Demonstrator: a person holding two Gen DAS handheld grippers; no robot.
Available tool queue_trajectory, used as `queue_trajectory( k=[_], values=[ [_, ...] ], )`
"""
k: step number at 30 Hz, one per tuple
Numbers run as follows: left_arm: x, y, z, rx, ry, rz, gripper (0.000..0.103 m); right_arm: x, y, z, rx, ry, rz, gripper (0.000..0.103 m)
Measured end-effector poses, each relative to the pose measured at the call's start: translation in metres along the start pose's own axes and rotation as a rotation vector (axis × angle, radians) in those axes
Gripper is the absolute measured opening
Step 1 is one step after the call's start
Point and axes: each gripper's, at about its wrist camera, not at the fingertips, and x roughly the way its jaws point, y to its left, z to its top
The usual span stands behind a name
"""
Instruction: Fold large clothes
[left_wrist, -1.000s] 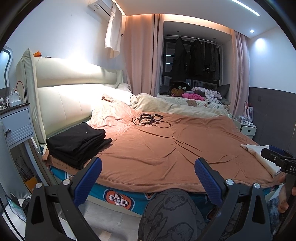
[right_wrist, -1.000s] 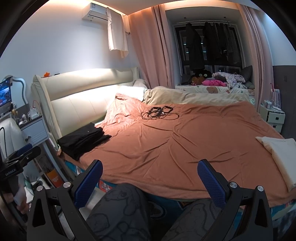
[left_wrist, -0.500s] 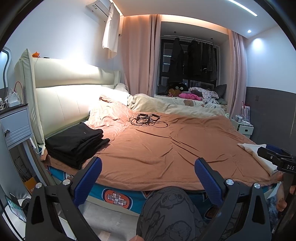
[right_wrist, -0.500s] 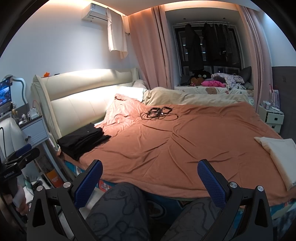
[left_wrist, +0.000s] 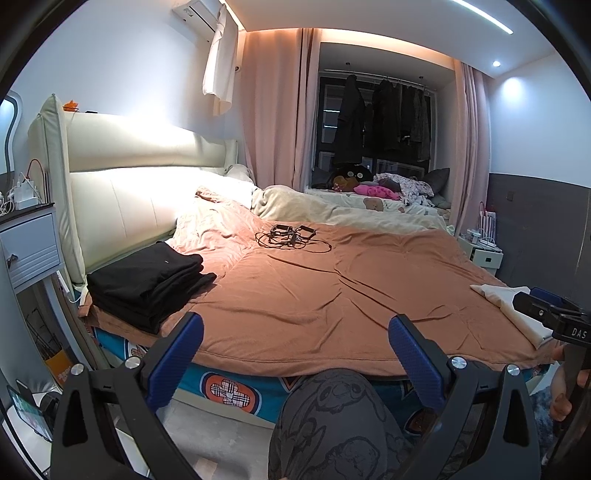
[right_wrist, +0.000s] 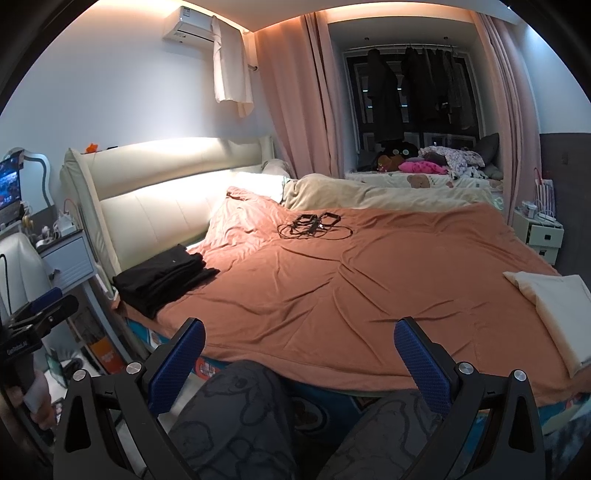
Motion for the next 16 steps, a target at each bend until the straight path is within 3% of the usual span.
queue_trajectory(
  k=[16],
  values=[
    [0.002,-0.007,-0.001,0.014,-0.002,-0.012,0.102,-0.005,-0.010,-0.002,-0.001,0.010,-0.010,0.103]
  ],
)
